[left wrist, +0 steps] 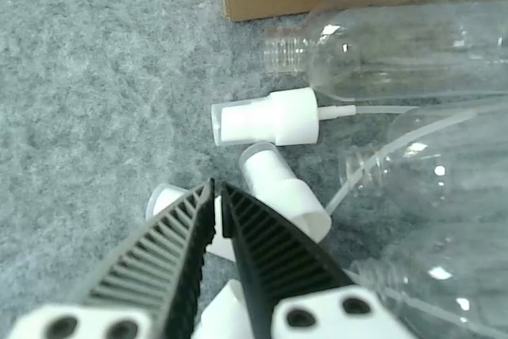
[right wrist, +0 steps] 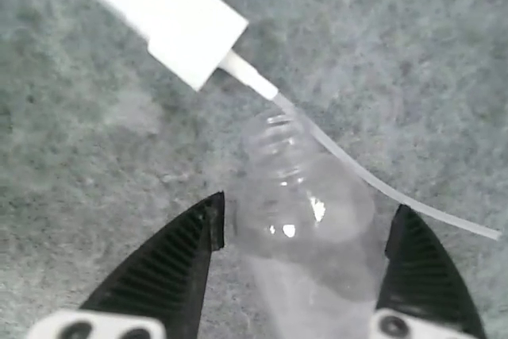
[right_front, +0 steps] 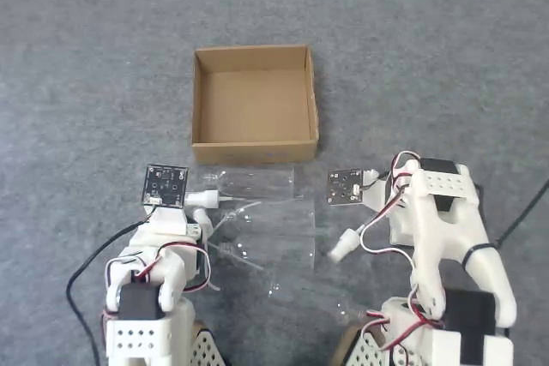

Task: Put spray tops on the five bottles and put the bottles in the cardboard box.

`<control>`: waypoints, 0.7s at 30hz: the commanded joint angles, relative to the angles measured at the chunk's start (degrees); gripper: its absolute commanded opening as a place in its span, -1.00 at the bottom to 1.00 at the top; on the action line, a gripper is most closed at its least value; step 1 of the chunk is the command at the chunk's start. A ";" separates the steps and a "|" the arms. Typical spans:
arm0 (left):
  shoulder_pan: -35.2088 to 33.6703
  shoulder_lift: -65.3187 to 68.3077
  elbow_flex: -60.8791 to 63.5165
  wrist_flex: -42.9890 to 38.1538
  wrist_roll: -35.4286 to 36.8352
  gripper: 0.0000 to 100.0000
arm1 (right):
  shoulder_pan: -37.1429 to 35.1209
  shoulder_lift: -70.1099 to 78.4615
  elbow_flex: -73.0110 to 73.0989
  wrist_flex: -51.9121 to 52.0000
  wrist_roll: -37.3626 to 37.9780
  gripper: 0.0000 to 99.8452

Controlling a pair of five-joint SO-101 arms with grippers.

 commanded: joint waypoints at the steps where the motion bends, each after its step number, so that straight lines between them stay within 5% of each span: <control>1: -0.26 -1.41 -0.75 0.26 -0.26 -0.98 | 0.48 -3.12 -0.18 -0.92 -0.53 -0.64; 21: -0.26 -1.41 -0.75 0.26 -0.26 -0.98 | -1.80 -3.21 -0.26 -0.84 -5.27 -0.40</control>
